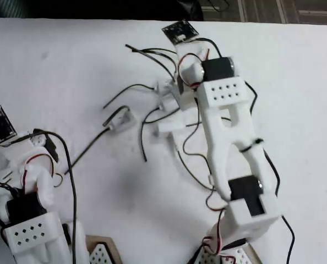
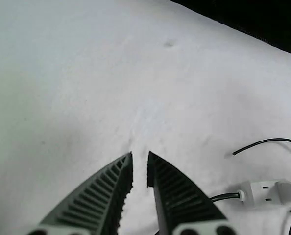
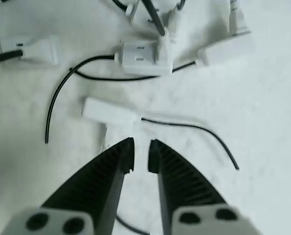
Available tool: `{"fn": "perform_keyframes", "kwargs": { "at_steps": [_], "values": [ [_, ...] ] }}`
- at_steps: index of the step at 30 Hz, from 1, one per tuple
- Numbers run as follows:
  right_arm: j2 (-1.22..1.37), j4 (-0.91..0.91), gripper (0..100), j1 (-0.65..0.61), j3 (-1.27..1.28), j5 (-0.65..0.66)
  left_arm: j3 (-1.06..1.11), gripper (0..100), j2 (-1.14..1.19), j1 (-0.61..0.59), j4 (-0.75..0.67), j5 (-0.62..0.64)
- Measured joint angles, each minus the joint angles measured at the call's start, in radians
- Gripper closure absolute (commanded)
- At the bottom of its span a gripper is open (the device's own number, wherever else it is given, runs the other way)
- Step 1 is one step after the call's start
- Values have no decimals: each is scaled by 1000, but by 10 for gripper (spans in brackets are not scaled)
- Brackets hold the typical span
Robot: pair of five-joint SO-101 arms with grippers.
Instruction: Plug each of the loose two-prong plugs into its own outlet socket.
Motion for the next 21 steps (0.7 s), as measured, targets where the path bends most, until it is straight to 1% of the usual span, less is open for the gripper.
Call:
{"fn": "perform_keyframes", "kwargs": {
  "at_steps": [2, 4, 7, 10, 12, 16, 18, 21],
  "values": [
    [-57, 66, 979, 0, 6, 0, -12, 980, 0, 0, 15, -28],
    [-138, 78, 980, 0, 71, 0, -43, 972, 0, 0, 60, -60],
    [-276, 80, 979, 0, 241, 0, -86, 976, 0, 0, 143, -92],
    [-448, 63, 979, -8, 450, 0, -95, 976, 0, 0, 176, -121],
    [-578, 14, 979, -17, 591, 0, -95, 976, 0, 12, 186, -138],
    [-844, -137, 979, -12, 911, -21, -89, 976, -34, 86, 190, -147],
    [-971, -204, 979, -15, 1062, -51, -57, 976, -94, 115, 190, -152],
    [-1149, -262, 979, -17, 1240, -86, 18, 976, -227, 167, 190, -193]
  ]
}}
